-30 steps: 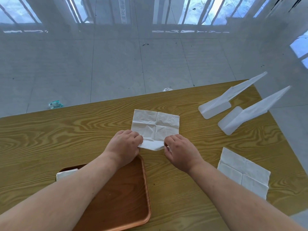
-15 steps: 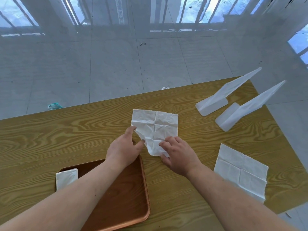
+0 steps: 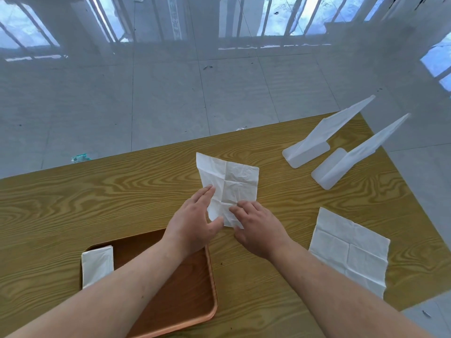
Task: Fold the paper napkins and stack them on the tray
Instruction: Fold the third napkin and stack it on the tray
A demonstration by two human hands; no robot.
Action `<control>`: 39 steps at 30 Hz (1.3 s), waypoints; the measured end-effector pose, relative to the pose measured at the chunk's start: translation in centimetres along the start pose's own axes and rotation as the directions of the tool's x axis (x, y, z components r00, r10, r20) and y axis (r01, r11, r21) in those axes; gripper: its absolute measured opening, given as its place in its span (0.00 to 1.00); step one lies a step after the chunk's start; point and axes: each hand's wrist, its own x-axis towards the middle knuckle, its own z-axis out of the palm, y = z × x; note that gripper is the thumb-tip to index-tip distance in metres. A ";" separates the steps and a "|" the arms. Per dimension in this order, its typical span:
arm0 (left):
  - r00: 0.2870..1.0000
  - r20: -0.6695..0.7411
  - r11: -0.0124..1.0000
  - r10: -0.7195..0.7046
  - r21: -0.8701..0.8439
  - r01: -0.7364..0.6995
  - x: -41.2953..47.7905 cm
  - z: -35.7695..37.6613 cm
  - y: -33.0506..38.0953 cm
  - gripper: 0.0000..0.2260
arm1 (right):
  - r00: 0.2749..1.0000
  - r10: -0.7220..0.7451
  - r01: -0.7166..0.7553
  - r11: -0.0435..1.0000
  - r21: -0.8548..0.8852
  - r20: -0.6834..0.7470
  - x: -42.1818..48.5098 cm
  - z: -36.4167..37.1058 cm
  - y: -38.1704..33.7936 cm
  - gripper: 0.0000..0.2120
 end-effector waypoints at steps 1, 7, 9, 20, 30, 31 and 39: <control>1.000 -0.004 1.000 0.019 0.005 -0.019 0.0 0.0 0.3 0.38 | 1.000 -0.004 0.004 1.000 0.003 0.000 -0.1 0.0 0.1 0.26; 0.991 -0.004 0.991 0.134 0.030 -0.134 -0.1 0.6 2.0 0.37 | 1.000 -0.026 0.026 0.999 0.024 -0.015 -0.5 -0.1 0.3 0.26; 0.986 0.014 0.985 0.169 0.044 -0.169 0.1 0.9 2.5 0.37 | 1.000 -0.021 0.021 0.999 0.033 -0.021 -0.7 -0.4 0.4 0.26; 0.968 0.106 0.972 0.229 0.027 -0.233 0.8 2.4 4.3 0.29 | 0.990 0.090 -0.090 0.996 0.007 -0.105 -2.6 -1.4 2.7 0.16; 0.949 0.173 0.789 0.265 0.527 -0.316 1.3 2.0 0.9 0.20 | 0.992 -0.025 0.022 1.000 -0.021 -0.122 -2.6 -0.5 2.1 0.19; 0.945 0.193 0.763 0.264 0.557 -0.327 1.3 2.0 0.8 0.20 | 0.994 -0.052 0.049 0.998 -0.027 -0.100 -2.6 -0.3 1.9 0.21; 0.943 0.192 0.698 0.273 0.634 -0.332 1.5 2.3 0.7 0.13 | 0.996 -0.072 0.076 0.994 -0.080 0.046 -3.0 1.2 1.3 0.33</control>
